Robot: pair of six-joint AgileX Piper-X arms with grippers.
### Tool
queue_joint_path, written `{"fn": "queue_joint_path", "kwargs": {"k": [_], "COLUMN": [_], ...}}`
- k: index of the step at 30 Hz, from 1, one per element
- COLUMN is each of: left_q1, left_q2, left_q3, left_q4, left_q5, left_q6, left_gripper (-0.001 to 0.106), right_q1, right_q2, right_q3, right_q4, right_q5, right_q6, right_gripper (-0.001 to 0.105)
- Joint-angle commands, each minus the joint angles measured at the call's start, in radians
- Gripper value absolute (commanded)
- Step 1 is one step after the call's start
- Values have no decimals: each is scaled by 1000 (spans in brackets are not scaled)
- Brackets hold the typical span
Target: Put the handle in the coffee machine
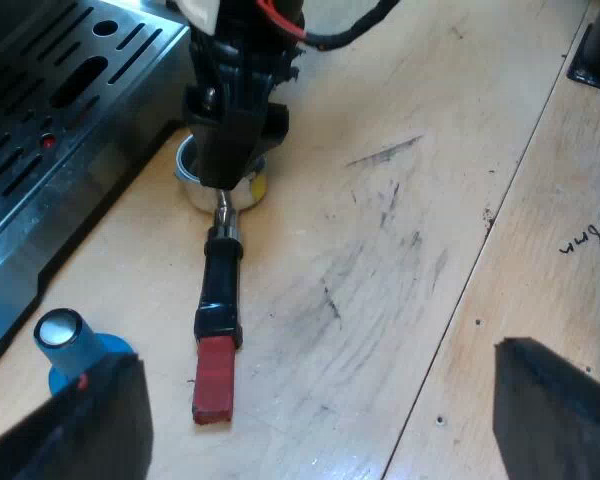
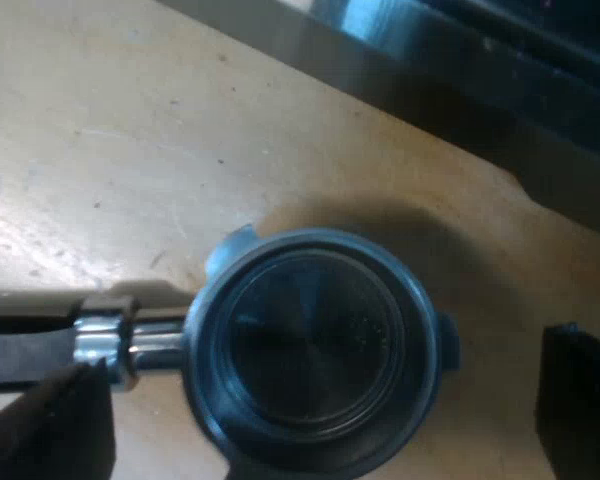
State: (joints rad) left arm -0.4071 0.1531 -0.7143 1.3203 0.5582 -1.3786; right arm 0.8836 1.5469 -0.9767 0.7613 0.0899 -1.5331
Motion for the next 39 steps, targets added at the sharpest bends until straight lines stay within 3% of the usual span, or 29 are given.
{"fn": "queue_joint_path", "kwargs": {"k": [1, 6, 28, 30, 33, 34, 35, 36, 38, 39], "left_q1": [1, 1, 1, 1, 1, 1, 1, 1, 1, 1], "left_q2": [-5, -5, -5, -5, -5, -5, -5, -5, -5, -5], "left_q3": [0, 0, 0, 0, 0, 0, 0, 0, 0, 0], "left_q4": [-10, -10, -10, -10, -10, -10, -10, -10, -10, -10], "left_q5": [-8, -8, -8, -8, -8, -8, -8, -8, -8, -8], "left_q6": [-12, -12, -12, -12, -12, -12, -12, -12, -12, -12], "left_gripper": [72, 72, 72, 72, 72, 72, 72, 72, 72, 72], "right_q1": [-26, -55, -58, -58, -58, -58, -58, -58, -58, -55], "right_q2": [10, 16, 98, 98, 98, 98, 98, 98, 95, 93], "right_q3": [-9, -9, -9, -9, -9, -9, -9, -9, -9, -9], "right_q4": [-9, -51, -61, -61, -49, -47, -39, -26, -20, -17], "right_q5": [-5, -75, -132, -132, -132, -132, -134, -162, -191, -202], "right_q6": [-19, -35, -50, -50, -50, -50, -50, -50, -50, -50], "right_gripper": [86, 86, 84, 75, 49, 49, 37, 12, 0, 0]}}
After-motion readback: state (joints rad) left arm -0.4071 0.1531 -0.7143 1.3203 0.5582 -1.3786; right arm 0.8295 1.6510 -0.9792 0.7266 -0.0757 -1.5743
